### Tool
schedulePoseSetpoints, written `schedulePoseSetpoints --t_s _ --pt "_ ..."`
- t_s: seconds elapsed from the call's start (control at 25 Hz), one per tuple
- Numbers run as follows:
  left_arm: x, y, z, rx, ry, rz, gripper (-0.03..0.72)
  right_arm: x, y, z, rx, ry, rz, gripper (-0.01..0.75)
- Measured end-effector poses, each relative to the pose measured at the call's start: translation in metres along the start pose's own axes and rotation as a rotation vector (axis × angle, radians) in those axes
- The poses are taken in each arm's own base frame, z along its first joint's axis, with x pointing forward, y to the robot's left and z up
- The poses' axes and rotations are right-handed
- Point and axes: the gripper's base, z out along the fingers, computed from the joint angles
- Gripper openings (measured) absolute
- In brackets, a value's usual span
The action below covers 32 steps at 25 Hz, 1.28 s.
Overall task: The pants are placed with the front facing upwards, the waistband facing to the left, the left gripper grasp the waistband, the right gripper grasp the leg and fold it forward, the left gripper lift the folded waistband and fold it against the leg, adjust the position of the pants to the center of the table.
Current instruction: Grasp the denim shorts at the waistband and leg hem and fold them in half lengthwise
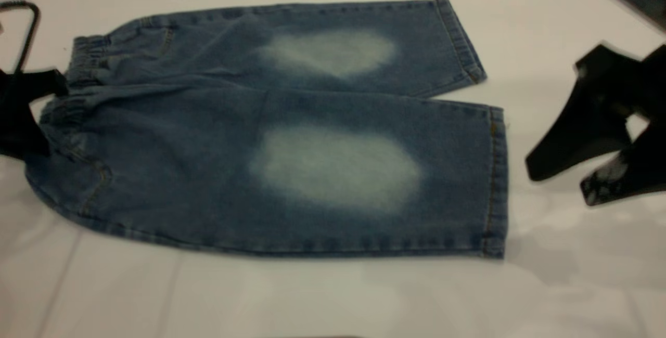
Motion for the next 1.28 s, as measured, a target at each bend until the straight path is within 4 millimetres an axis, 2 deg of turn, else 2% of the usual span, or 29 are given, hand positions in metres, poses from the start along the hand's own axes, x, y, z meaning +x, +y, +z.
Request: schedulePoseSetpoints --t_s 0.16,0.32,0.68,1.0,1.28 --pt "-0.009 -0.004 -0.02 0.02 -0.05 0.003 0.057 0.003 -0.005 0.019 0.051 0.038 0.026 0.435" --pt "-0.012 -0.005 -0.028 0.027 -0.075 0.004 0.057 0.003 -0.014 0.033 0.061 0.061 0.068 0.435" --pt "-0.011 -0.005 -0.028 0.027 -0.069 0.006 0.057 0.006 -0.02 0.064 -0.084 0.101 0.119 0.435" --pt "-0.01 -0.005 -0.028 0.025 -0.06 0.006 0.057 0.007 -0.027 0.076 -0.094 0.094 0.156 0.435" --pt "-0.01 -0.005 -0.028 0.025 -0.059 0.006 0.057 -0.006 -0.024 0.084 -0.147 0.084 0.147 0.435"
